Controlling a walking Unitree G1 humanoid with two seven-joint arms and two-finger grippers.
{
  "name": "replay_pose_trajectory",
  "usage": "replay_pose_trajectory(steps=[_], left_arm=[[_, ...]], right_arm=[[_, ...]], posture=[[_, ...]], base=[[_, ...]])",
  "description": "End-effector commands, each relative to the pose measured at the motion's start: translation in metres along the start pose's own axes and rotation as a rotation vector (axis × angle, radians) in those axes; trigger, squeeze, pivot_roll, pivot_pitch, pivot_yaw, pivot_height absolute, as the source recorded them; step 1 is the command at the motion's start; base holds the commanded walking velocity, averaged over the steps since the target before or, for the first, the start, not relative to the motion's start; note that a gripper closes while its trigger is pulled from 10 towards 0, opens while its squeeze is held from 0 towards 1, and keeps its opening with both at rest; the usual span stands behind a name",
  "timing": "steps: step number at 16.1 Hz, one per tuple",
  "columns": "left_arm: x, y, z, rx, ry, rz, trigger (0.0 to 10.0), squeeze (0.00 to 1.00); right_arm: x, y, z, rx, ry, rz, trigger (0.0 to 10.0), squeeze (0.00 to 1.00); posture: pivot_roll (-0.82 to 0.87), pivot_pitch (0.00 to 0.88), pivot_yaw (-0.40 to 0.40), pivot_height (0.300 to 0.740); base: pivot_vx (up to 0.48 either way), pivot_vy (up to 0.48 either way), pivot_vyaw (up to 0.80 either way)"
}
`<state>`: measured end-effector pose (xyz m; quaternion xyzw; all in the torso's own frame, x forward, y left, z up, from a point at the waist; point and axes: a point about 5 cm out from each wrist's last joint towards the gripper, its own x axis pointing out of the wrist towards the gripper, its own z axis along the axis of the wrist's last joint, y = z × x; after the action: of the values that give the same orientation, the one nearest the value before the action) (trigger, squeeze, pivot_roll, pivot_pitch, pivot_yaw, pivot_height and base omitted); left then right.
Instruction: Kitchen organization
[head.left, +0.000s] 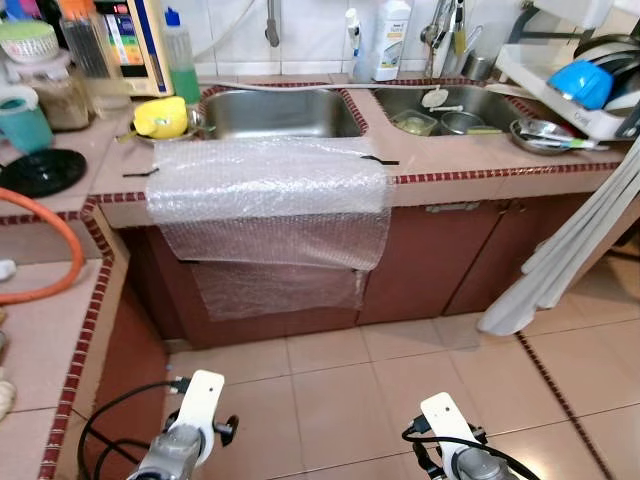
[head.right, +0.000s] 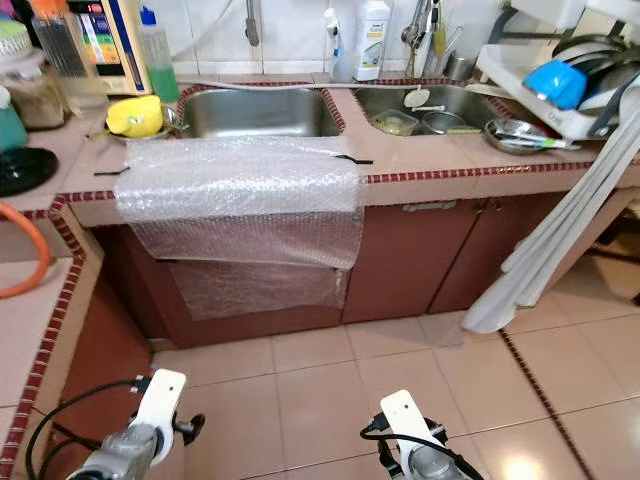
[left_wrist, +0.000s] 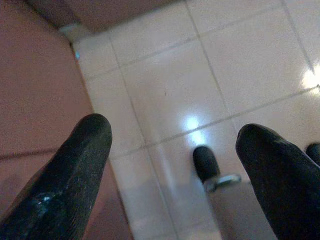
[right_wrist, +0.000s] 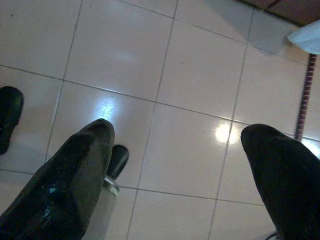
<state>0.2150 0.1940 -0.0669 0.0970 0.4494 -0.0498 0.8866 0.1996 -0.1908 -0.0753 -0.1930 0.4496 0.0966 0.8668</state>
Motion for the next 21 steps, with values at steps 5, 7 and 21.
replay_pose_trajectory(steps=[5,7,21], left_arm=[[-0.001,-0.013,-0.013,0.037,0.056,-0.064,10.0,0.00],[0.000,-0.012,-0.010,0.107,0.051,-0.066,10.0,0.00],[-0.014,0.000,0.094,0.069,-0.489,-0.061,10.0,0.00]], right_arm=[[-0.001,0.007,-0.009,0.084,0.028,-0.009,10.0,0.00],[-0.001,0.012,-0.007,0.062,0.012,0.009,10.0,0.00],[-0.017,-0.045,0.070,0.431,-0.516,-0.162,10.0,0.00]], posture=[[0.03,0.000,0.050,0.740],[0.02,0.000,0.063,0.740],[0.00,0.000,0.084,0.740]], base=[[0.000,0.000,0.00],[0.000,0.000,0.80],[0.000,0.000,0.33]])
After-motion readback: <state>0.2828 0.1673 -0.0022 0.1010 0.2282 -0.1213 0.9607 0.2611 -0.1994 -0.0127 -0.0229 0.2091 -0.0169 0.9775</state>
